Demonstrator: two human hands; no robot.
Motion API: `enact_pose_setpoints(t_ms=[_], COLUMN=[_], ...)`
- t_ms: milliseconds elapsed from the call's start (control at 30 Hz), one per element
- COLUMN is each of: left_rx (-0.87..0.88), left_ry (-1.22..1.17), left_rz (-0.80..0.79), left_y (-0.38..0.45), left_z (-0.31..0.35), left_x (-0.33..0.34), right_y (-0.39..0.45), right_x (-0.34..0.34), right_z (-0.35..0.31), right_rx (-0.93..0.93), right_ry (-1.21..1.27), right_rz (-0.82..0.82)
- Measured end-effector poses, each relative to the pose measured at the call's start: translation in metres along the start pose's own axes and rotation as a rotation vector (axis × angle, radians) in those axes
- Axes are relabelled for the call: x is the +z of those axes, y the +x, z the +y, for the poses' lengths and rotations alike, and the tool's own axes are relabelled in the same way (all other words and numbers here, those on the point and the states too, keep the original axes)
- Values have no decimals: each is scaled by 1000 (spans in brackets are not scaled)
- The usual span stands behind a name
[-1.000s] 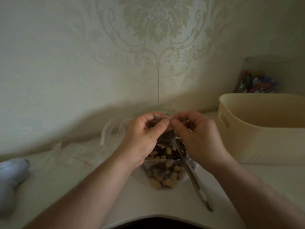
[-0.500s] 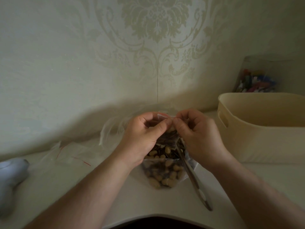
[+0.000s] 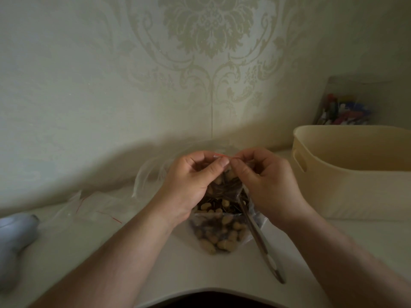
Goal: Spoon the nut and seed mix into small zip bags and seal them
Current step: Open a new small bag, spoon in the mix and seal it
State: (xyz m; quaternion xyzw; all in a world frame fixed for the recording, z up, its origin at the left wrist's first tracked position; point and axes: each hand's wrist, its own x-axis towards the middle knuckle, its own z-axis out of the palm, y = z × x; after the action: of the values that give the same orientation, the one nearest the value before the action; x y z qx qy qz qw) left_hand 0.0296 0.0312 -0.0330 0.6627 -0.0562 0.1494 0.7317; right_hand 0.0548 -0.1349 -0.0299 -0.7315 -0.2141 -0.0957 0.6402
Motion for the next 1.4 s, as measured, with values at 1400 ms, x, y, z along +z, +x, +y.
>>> enact_pose_setpoints(t_ms=[1400], left_rx=[-123], left_ry=[-370], left_rz=[-47], left_y=[7], left_z=[9], left_x=[-12], right_y=[-2], right_x=[0], right_z=[-2], right_rx=[182], right_ry=[189], right_rz=[-35])
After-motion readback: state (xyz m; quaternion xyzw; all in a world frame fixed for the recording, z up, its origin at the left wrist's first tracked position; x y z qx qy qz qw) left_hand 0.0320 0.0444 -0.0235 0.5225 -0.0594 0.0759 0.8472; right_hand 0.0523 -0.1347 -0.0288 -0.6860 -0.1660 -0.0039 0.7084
